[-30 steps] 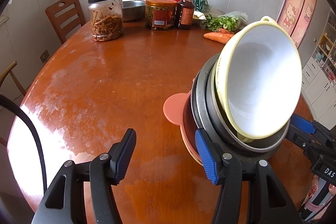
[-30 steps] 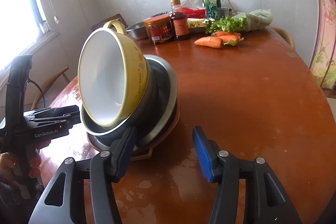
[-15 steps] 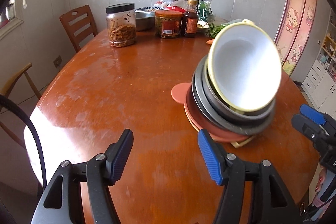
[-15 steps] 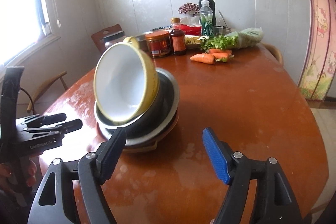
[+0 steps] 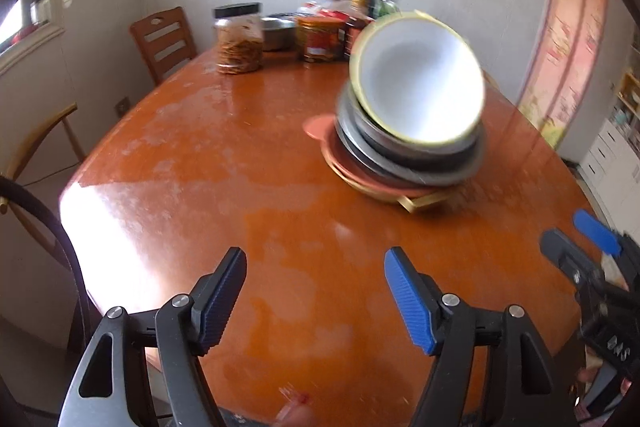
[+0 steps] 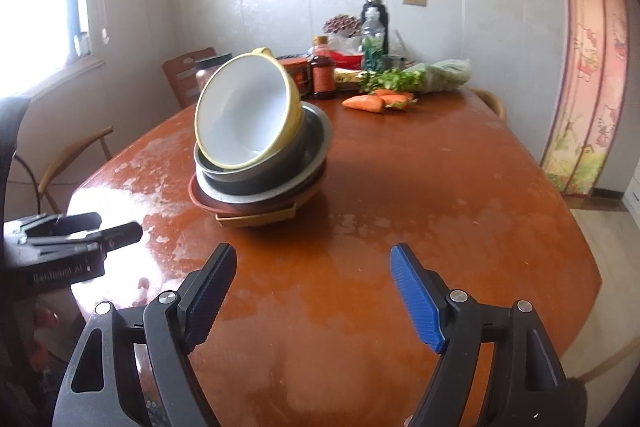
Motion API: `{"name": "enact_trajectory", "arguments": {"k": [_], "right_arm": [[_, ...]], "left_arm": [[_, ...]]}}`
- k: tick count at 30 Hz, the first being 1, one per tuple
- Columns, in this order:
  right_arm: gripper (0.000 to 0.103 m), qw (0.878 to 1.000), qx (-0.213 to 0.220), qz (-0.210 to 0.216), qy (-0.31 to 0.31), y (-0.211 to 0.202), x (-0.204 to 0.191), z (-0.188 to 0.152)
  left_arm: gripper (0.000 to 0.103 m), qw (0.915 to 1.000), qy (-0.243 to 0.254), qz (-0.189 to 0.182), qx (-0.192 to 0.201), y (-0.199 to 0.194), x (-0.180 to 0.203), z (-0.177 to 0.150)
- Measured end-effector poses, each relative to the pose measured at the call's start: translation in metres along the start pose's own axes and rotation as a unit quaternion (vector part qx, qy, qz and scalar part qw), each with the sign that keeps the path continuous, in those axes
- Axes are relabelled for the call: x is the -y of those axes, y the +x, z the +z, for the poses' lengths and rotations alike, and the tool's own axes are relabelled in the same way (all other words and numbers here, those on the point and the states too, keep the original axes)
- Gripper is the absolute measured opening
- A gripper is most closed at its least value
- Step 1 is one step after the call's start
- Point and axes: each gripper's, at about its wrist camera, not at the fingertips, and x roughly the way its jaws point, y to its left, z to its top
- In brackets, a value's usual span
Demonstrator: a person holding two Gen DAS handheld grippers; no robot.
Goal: Organize plates and bowls
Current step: 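Open both tools and pull them back from the dish stack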
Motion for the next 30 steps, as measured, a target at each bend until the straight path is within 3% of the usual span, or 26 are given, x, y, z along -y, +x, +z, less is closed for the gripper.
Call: {"name": "enact_trajectory", "arguments": {"k": [5, 14, 30], "right_arm": [[0.081, 1.0, 0.004, -0.014, 0.011, -0.009, 0.003, -0.007], [0.081, 1.0, -0.01, 0.007, 0.022, -0.008, -0.004, -0.02], [0.081, 0.998, -0.003, 0.001, 0.068, -0.001, -0.001, -0.034]], "left_arm": [[0.072, 0.9999, 0.011, 0.007, 0.001, -0.003, 0.011, -0.012], [0.072, 0.9998, 0.008, 0.015, -0.001, -0.003, 0.017, -0.025], [0.072, 0.9997, 0.01, 0.016, -0.016, 0.005, 0.018, -0.033]]}}
